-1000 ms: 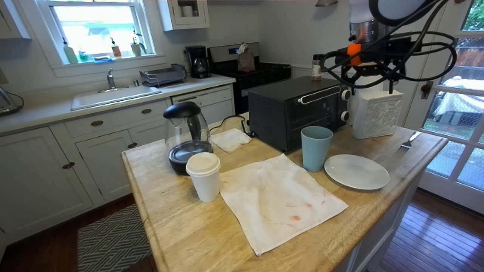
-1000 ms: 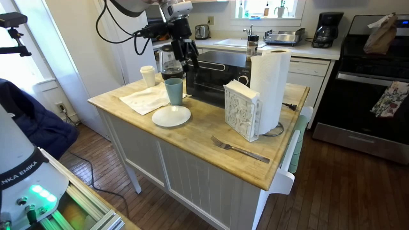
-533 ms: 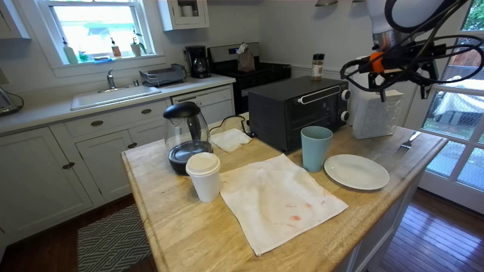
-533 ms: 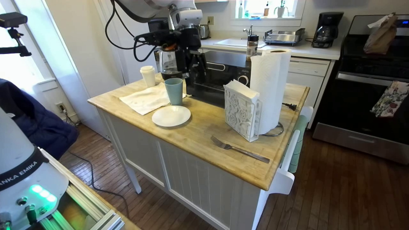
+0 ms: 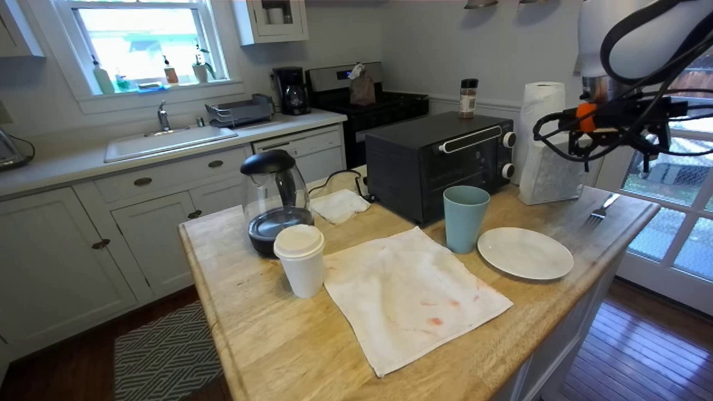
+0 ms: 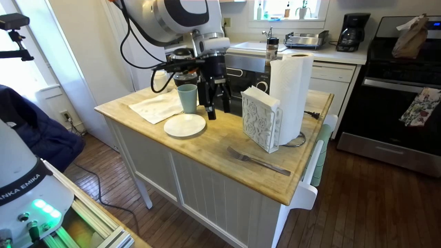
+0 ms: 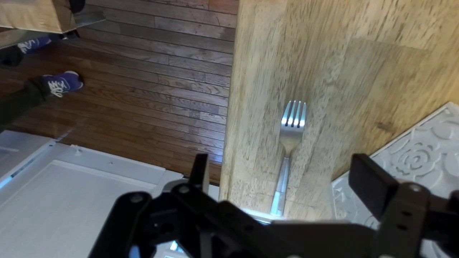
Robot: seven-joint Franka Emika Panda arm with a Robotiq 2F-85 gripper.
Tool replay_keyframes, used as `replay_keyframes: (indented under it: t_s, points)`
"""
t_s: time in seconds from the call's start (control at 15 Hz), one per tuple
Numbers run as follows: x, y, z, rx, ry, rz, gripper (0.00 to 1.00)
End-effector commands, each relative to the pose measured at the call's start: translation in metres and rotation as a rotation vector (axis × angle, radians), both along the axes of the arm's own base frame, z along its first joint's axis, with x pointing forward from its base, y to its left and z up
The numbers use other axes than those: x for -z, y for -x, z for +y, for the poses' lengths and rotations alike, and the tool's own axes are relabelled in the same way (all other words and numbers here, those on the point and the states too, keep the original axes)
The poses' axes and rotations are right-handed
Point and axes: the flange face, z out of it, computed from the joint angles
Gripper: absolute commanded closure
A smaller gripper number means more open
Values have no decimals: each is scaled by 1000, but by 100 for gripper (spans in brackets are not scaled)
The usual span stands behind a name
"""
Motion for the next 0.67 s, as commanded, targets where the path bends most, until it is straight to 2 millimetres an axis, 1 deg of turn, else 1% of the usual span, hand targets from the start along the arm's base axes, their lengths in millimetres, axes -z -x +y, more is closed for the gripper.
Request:
replay_keyframes:
  t_s: [0.0, 0.07, 0.13, 0.33, 0.47, 0.6]
  points:
    - [8, 3, -4, -2, -4, -7, 0]
    - [14, 5, -6, 1, -6, -2, 0]
    - [16, 5, -6, 1, -7, 0, 0]
    - [13, 3, -4, -4, -5, -5, 0]
    - [27, 1, -13, -28, 15, -19, 0]
    - [34, 2, -18, -42, 9, -28, 0]
